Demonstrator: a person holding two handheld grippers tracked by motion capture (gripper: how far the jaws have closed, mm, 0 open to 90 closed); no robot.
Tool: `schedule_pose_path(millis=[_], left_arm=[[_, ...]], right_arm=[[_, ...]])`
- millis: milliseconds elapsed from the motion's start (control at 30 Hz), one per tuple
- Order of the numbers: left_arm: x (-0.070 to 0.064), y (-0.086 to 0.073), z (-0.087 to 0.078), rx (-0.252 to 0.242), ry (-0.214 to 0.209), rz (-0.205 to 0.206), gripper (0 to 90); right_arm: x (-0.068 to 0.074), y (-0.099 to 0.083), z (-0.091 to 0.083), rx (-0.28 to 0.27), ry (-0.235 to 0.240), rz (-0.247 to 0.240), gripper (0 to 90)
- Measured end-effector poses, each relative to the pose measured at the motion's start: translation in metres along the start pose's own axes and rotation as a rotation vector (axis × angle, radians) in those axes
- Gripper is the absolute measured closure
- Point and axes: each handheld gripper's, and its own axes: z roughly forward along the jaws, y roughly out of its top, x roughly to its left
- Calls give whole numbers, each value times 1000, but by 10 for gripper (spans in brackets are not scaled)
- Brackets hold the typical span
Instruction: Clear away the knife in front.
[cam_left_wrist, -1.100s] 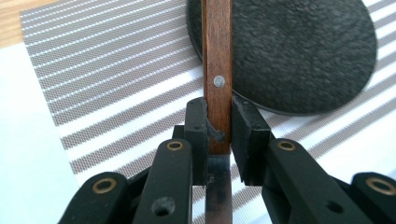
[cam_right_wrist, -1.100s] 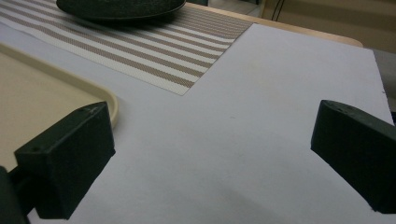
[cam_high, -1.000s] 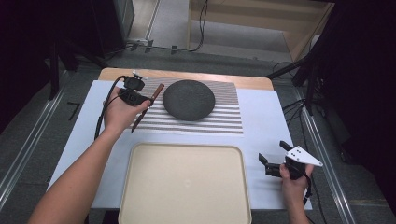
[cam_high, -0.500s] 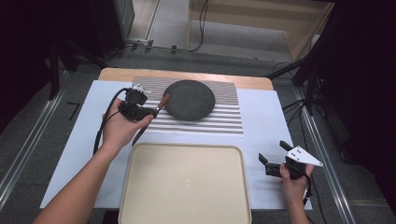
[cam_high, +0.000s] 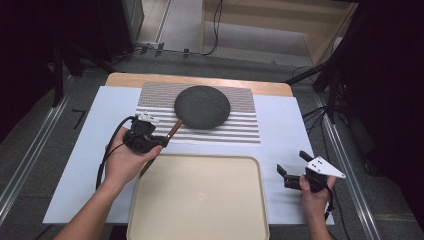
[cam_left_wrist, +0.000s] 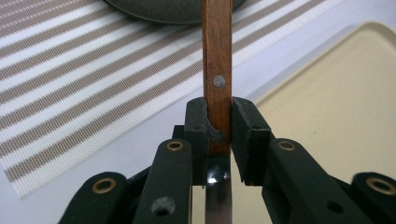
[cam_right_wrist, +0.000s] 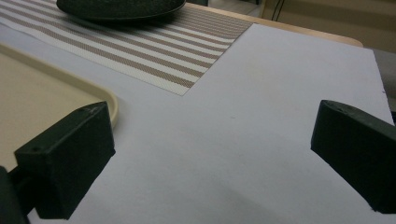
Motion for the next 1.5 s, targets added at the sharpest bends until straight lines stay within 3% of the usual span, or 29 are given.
schedule_pose_path(millis=[167, 333, 967, 1400, 1467, 1500], left_arm=[[-8, -15, 2, 9, -14, -5, 772], [-11, -36, 10, 28, -49, -36, 771], [-15, -93, 17, 31, -82, -153, 771], [-16, -113, 10, -12, -53, -217, 768], [-15, -113, 9, -32, -39, -197, 757], [-15, -112, 8, -47, -33, -187, 708]], right_arm=[[0, 0, 0, 0, 0, 0, 0], [0, 0, 0, 0, 1, 2, 0], [0, 0, 0, 4, 0, -2, 0], [0, 0, 1, 6, 0, -3, 0], [1, 0, 1, 6, -2, -2, 0], [0, 0, 1, 4, -1, -3, 0]])
